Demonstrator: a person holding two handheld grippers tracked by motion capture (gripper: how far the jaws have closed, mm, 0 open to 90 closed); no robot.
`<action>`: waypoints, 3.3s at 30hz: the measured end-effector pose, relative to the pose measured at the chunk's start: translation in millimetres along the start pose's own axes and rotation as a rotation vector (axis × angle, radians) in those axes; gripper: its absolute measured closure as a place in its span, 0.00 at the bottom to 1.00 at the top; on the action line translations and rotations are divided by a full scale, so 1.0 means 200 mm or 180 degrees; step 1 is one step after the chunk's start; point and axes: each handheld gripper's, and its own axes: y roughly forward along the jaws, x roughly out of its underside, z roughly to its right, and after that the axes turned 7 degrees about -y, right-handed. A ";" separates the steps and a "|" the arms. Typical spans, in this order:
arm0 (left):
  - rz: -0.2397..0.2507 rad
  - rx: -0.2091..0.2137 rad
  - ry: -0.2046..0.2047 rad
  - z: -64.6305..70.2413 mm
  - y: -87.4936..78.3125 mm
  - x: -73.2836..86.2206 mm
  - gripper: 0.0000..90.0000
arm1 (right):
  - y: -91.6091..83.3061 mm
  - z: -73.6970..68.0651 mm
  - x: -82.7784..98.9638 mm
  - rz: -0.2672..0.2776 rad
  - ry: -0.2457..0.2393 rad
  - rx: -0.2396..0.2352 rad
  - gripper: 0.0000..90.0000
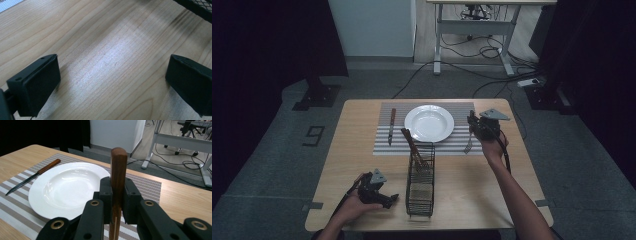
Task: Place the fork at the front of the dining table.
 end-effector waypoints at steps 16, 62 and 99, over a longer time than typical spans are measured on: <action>0.0002 0.0000 0.0001 0.00 0.00 0.00 0.00 | 0.10 0.01 -0.05 -0.0196 0.0012 -0.0020 0.90; 0.0007 0.0012 0.0011 0.01 0.00 0.00 0.00 | 0.50 0.13 -0.09 -0.0898 0.0376 0.0146 0.89; 0.0001 0.0010 0.0017 0.01 0.00 0.00 0.00 | 0.79 0.19 0.13 -0.1388 0.0624 0.0239 0.86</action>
